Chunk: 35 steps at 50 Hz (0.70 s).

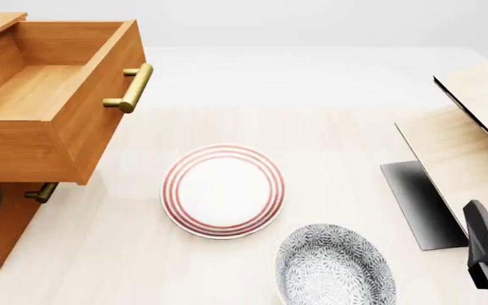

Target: Close the top drawer of the cabinet.

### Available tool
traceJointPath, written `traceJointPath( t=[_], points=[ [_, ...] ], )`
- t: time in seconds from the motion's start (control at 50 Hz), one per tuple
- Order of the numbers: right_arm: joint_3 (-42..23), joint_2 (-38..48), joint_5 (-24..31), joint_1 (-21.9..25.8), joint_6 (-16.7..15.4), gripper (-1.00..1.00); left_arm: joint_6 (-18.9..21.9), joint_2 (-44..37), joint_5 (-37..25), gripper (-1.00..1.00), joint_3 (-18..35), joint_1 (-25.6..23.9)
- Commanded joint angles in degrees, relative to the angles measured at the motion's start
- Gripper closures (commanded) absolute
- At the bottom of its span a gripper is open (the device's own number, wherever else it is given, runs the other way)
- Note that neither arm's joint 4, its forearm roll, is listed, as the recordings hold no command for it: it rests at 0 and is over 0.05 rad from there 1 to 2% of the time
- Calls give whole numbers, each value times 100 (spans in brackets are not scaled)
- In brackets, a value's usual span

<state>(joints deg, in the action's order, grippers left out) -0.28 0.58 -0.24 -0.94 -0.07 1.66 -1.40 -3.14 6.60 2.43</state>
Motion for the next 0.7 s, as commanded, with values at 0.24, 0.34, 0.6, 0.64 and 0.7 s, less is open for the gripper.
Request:
traceJointPath(
  t=[0.24,0.34,0.6,0.64,0.7],
  points=[
    [-2,-1,2,-1,1,-100,54,-642,-34,-100,854,-458],
    [-5,-1,5,-1,1,-100,146,-942,101,-100,1082,-624],
    [-4,-10,13,-2,2,-100,273,-1432,349,-100,1501,-953],
    [-4,-13,16,-2,2,-100,295,-1490,379,-100,1554,-1004],
    [-3,-16,18,-1,2,-100,377,-1617,459,-100,1624,-1090]
  ],
)
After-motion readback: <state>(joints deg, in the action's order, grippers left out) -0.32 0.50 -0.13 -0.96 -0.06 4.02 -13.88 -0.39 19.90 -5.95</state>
